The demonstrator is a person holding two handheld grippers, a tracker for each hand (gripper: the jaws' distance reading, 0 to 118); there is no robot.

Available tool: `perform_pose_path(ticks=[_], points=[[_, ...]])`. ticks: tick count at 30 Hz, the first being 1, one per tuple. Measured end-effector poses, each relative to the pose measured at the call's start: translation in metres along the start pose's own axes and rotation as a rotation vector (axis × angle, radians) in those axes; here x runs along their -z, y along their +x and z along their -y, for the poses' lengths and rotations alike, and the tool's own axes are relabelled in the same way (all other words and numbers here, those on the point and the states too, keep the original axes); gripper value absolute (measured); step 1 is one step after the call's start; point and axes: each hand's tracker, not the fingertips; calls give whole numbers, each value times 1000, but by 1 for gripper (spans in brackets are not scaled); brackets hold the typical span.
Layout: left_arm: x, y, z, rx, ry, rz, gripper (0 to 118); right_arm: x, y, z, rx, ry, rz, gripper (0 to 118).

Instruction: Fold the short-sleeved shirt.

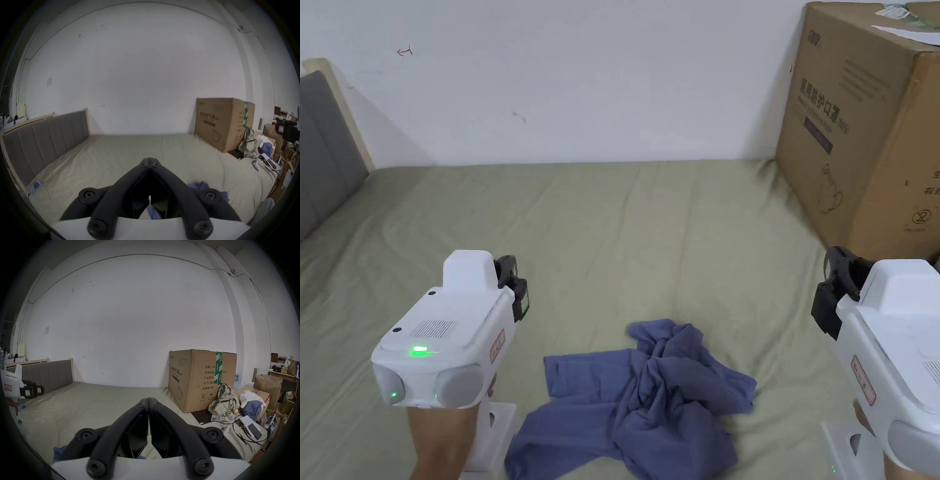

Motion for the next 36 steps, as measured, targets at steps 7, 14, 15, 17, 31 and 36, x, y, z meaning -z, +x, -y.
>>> perform_pose_path(ticks=[7,14,15,17,31,36], points=[[29,-22,70,-190,-344,83,0,6,-1,12,1,-32,-8,0],[32,-23,147,-175,-583,43,0,17,-4,32,1,-91,-15,0],[32,-22,155,-179,-600,44,8,19,-4,35,2,-100,-18,0],[35,-20,168,-180,-672,35,45,22,-6,40,2,-115,-22,0],[49,11,202,-134,-735,30,6,52,-3,72,-2,-249,-50,0],[40,12,184,-153,-675,39,5,103,2,105,6,-511,-90,19]])
